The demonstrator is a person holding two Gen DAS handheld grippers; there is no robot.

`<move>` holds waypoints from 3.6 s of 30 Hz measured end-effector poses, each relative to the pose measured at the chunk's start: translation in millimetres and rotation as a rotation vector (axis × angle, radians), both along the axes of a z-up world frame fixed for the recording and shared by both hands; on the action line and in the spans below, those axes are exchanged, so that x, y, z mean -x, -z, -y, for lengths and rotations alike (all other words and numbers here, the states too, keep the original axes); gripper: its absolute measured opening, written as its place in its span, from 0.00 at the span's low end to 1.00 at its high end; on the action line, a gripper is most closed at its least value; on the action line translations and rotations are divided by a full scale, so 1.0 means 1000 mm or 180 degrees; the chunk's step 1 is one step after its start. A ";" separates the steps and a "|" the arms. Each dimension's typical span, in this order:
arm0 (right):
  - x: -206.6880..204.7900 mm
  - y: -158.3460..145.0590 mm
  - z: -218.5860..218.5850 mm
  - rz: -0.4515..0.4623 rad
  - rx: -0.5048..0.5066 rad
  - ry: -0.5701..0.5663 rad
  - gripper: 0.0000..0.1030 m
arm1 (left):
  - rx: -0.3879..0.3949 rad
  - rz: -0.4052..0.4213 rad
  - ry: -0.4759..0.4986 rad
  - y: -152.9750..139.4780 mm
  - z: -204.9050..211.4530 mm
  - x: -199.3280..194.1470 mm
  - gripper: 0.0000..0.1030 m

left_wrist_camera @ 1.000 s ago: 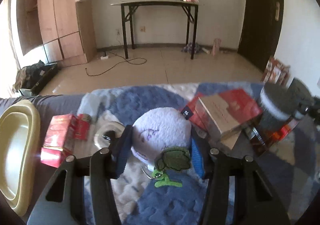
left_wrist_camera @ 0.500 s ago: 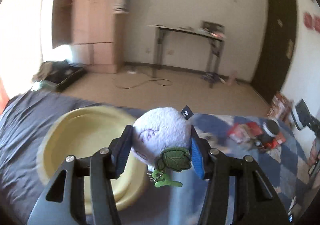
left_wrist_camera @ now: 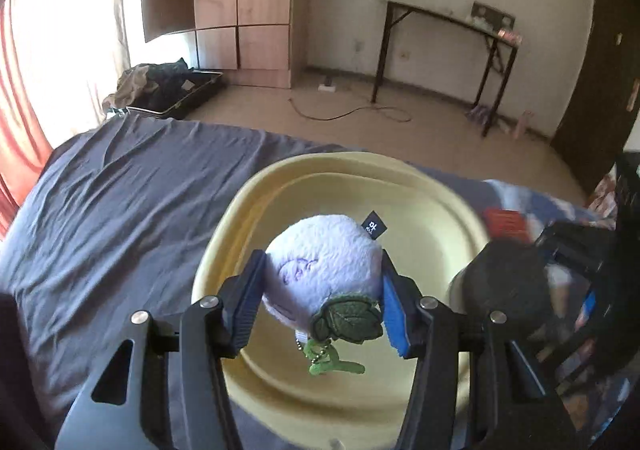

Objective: Organize rigid objects
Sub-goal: 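Carry the plush ball into the yellow basin with the left tool while the right tool drops the cylinder, then grasp the round white container with the left tool while the right tool grips the second foam cylinder, then place the white container in the basin with the left tool while the right tool drops the cylinder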

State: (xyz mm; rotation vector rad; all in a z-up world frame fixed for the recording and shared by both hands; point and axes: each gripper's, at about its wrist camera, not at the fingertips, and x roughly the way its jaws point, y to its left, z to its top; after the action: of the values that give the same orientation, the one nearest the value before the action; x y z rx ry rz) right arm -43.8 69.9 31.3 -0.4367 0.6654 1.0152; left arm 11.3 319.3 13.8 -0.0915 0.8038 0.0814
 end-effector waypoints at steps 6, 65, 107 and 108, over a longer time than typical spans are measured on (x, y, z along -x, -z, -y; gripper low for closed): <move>-0.021 0.038 -0.049 0.0045 0.0473 -0.0006 0.66 | 0.0011 -0.0320 0.0148 0.034 -0.001 -0.040 0.53; -0.025 0.025 0.387 0.0234 -0.0302 0.2532 0.91 | -0.0299 -0.0381 0.1827 0.065 0.313 -0.096 0.63; -0.130 0.049 -0.104 -0.0163 0.0262 0.0446 0.65 | -0.0140 -0.0540 0.0242 0.079 0.012 0.001 0.54; -0.132 0.052 -0.106 -0.0222 0.0262 0.0461 0.66 | -0.0136 -0.0523 0.0240 0.078 0.011 0.001 0.54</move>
State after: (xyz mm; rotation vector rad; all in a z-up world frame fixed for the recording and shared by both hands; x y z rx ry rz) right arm 87.9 175.7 -20.2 -0.4201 0.7924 0.8712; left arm 10.7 308.2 -64.0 -0.0139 0.9683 0.0349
